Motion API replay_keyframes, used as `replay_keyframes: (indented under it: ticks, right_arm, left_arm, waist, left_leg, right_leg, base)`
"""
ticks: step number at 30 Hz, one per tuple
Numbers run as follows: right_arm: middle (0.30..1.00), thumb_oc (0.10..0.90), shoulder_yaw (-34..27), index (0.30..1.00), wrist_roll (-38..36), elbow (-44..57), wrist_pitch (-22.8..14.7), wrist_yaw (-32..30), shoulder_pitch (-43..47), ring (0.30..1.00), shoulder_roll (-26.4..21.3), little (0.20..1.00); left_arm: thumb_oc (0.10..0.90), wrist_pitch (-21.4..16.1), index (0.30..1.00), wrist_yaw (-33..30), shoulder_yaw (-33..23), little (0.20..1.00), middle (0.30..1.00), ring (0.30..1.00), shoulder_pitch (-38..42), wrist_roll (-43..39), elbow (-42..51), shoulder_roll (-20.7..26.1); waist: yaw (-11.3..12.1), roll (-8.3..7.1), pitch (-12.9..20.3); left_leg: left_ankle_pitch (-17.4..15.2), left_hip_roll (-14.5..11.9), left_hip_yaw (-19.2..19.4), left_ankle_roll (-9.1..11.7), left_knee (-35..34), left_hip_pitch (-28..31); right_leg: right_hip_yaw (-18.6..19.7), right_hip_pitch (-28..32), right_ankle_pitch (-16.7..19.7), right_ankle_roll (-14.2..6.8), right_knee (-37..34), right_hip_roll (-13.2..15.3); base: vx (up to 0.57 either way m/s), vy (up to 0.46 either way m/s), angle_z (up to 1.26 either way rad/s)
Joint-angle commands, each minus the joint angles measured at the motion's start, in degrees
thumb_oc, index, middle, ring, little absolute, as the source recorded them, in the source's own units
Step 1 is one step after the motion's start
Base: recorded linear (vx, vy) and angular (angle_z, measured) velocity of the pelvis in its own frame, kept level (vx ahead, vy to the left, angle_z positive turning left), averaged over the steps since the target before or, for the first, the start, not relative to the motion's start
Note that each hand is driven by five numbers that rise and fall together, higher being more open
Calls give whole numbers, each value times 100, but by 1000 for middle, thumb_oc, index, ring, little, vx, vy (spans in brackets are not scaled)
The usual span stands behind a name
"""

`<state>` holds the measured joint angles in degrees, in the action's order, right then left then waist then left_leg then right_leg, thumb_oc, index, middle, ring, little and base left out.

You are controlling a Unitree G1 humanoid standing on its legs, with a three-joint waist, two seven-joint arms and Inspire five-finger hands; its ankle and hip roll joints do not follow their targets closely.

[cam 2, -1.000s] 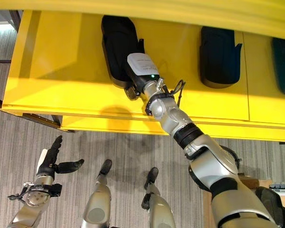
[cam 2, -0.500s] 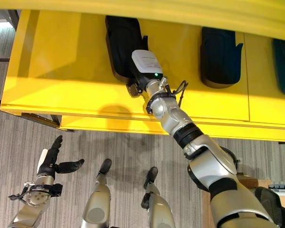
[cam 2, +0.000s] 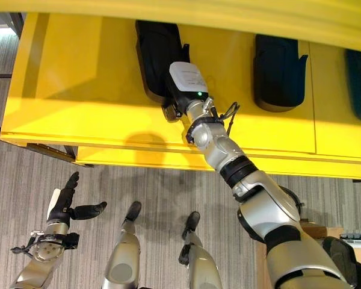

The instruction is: Move parts from the plastic box to the shelf.

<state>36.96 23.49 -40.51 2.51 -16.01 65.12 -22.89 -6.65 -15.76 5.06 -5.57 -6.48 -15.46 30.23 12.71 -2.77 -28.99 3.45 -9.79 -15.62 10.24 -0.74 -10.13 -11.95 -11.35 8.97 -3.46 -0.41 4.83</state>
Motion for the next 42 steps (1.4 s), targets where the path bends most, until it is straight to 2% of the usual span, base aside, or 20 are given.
replay_keyframes:
  ticks: [1, 23, 38, 39, 40, 41, 42]
  right_arm:
    - [300, 400, -538, 300, -88, 123, 57, -505, 306, 300, -349, 300]
    - [300, 400, -894, 300, -172, 676, 6, -631, -268, 300, -355, 300]
    - [300, 400, -642, 300, 72, 903, -41, -393, -176, 300, -189, 300]
    - [338, 427, -633, 338, 74, 915, -44, -382, -173, 338, -185, 338]
    - [585, 604, -622, 585, 77, 925, -45, -372, -175, 585, -186, 585]
    - [1000, 900, -602, 1000, 78, 955, -53, -341, -183, 1000, -183, 1000]
    - [1000, 900, -589, 1000, 123, 1029, -50, -318, -175, 1000, -201, 1000]
  left_arm:
    - [900, -389, 1000, -279, -146, 1000, 1000, 1000, -200, -46, 385, 344]
    - [900, -334, 1000, -334, -145, 1000, 1000, 1000, -166, 30, 332, 258]
    - [900, -318, 1000, -347, -195, 1000, 1000, 1000, -183, 48, 305, 276]
    - [900, -322, 1000, -353, -201, 1000, 1000, 1000, -185, 45, 302, 277]
    - [900, -321, 1000, -353, -206, 1000, 1000, 1000, -185, 47, 289, 276]
    - [900, -322, 1000, -350, -212, 1000, 1000, 1000, -185, 43, 284, 280]
    - [900, -314, 1000, -354, -223, 1000, 1000, 1000, -177, 43, 279, 280]
  waist:
    - [-84, -242, 146]
    - [-208, -272, 136]
    - [-169, -318, 155]
    - [-165, -324, 158]
    - [-165, -330, 161]
    - [-163, -332, 164]
    - [-159, -346, 169]
  left_leg:
    - [269, 47, 191, -503, -369, 245]
    - [221, 31, 284, -516, -343, 307]
    - [234, 24, 285, -515, -372, 309]
    - [236, 25, 279, -517, -372, 305]
    - [239, 25, 281, -516, -373, 301]
    - [242, 28, 281, -515, -372, 293]
    - [241, 27, 275, -515, -373, 285]
  right_leg:
    - [394, -38, -495, -572, 805, 741]
    - [476, -48, -476, -577, 798, 712]
    - [460, -27, -469, -578, 762, 708]
    - [461, -26, -469, -575, 761, 708]
    - [459, -24, -466, -575, 759, 710]
    - [456, -22, -468, -575, 759, 713]
    - [451, -26, -468, -574, 763, 715]
  base:
    - [0, 0, 0]
    - [0, 0, 0]
    - [0, -2, -1]
    - [0, 0, 0]
    - [0, 0, 0]
    - [0, 0, 0]
    - [0, 0, 0]
